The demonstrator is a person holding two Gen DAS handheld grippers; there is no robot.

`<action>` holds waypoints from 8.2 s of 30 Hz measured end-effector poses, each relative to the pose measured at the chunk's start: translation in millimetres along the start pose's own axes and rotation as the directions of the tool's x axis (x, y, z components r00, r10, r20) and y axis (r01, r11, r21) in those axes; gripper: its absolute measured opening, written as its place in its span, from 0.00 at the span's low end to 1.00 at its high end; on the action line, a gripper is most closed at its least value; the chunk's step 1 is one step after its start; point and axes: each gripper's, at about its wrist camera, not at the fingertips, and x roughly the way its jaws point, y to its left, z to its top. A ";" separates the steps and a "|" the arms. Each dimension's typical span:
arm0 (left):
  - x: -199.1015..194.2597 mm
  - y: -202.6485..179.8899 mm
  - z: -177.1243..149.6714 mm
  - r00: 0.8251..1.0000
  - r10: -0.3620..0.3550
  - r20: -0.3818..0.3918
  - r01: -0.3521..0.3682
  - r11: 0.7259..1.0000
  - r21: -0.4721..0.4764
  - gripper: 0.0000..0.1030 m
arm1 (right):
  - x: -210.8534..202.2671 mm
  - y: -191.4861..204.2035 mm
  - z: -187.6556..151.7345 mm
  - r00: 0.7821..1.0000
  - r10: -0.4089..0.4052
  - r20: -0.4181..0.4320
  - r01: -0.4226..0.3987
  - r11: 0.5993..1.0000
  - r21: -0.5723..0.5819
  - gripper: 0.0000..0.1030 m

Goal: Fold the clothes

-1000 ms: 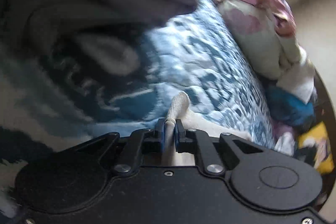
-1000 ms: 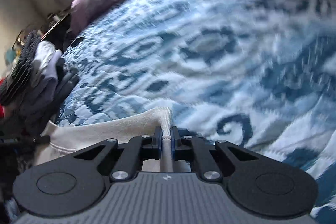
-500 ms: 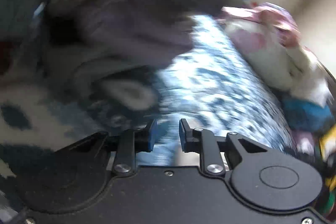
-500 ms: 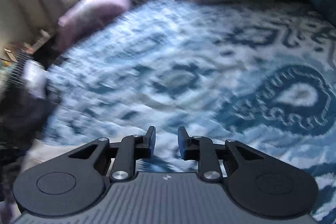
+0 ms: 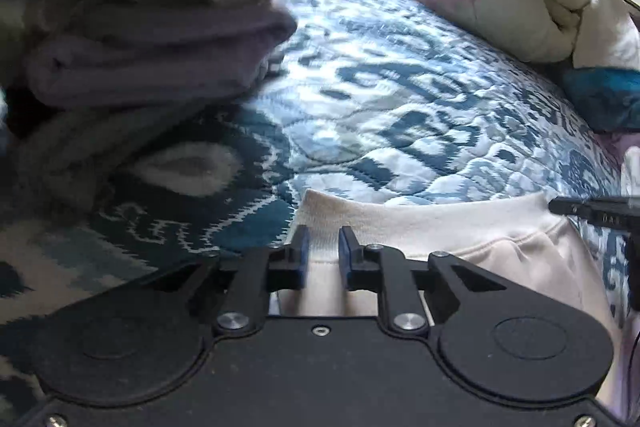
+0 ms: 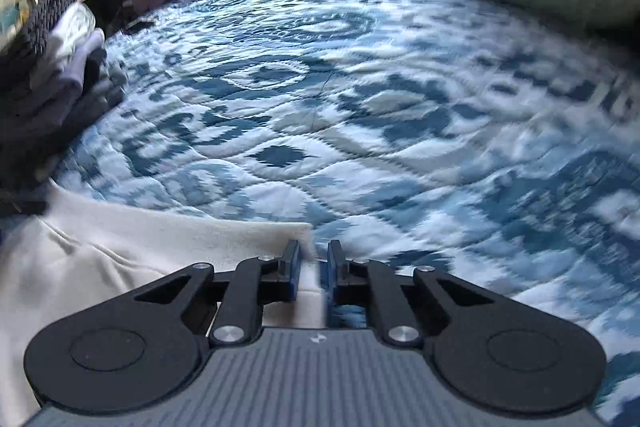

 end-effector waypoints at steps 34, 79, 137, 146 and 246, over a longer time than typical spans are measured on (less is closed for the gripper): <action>-173.7 -151.7 -252.6 0.996 0.078 0.052 -0.093 0.904 0.418 0.61 | -200.8 129.1 -262.8 0.995 0.063 -0.074 -0.093 0.846 -0.525 0.18; -136.9 -194.4 -273.0 0.985 -0.170 0.007 0.154 0.910 0.385 0.66 | -173.5 -60.4 -191.6 0.963 -0.270 0.008 0.266 0.942 -0.207 0.31; -136.5 -192.9 -273.9 0.983 -0.182 -0.002 0.169 0.908 0.384 0.69 | -196.9 -113.2 -190.5 0.973 -0.230 -0.011 0.225 0.960 -0.169 0.14; -137.2 -192.2 -273.9 0.983 -0.181 -0.006 0.170 0.910 0.377 0.70 | -196.6 -109.4 -184.1 0.958 -0.285 0.021 0.285 0.949 -0.131 0.24; -141.1 -226.8 -285.2 0.990 -0.110 0.086 0.060 0.889 0.454 0.42 | -220.8 -74.3 -304.0 0.916 0.126 0.380 -0.369 0.633 0.680 0.60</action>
